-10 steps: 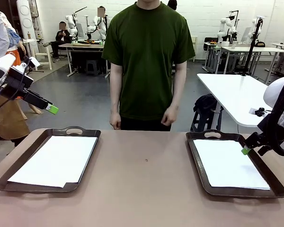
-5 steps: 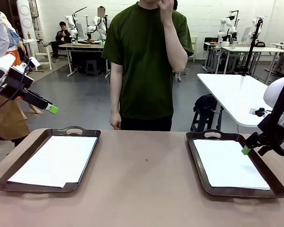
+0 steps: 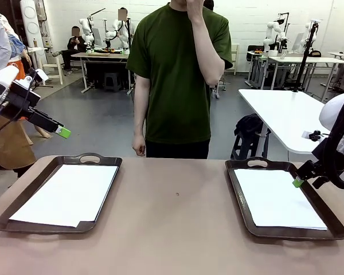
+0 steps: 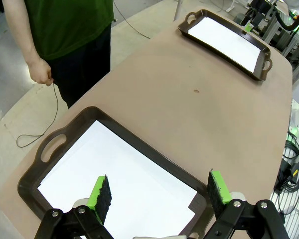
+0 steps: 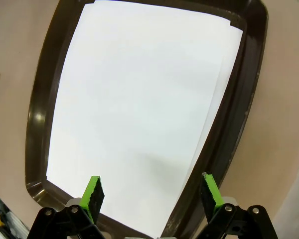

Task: Sort the A4 documents.
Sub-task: Place the A4 Paper in the designated Handle tray.

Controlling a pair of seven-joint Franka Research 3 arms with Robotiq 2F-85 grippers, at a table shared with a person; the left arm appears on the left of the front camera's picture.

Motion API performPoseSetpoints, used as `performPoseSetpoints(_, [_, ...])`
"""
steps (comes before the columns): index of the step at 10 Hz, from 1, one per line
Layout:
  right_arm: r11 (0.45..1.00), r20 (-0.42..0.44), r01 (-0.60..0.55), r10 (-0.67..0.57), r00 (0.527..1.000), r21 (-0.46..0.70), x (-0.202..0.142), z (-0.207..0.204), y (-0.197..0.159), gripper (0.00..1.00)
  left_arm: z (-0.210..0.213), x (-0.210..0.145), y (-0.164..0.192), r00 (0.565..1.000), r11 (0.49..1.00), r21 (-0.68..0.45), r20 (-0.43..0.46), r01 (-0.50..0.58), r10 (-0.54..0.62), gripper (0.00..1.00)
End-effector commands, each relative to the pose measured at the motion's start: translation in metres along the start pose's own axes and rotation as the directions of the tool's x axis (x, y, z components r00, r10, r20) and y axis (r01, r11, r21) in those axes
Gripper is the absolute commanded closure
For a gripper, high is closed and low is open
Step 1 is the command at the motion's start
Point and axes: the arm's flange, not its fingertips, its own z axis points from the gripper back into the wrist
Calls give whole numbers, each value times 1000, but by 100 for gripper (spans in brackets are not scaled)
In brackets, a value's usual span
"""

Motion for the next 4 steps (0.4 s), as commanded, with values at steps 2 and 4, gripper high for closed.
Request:
performPoseSetpoints(2, [1000,-1,1,-1,1000,0,0,-1,0,0,0,-1,0,1000,1000,5,-5,11,-11,0])
performPoseSetpoints(4, [1000,-1,1,-1,1000,0,0,-1,0,0,0,-1,0,1000,1000,5,-5,11,-11,0])
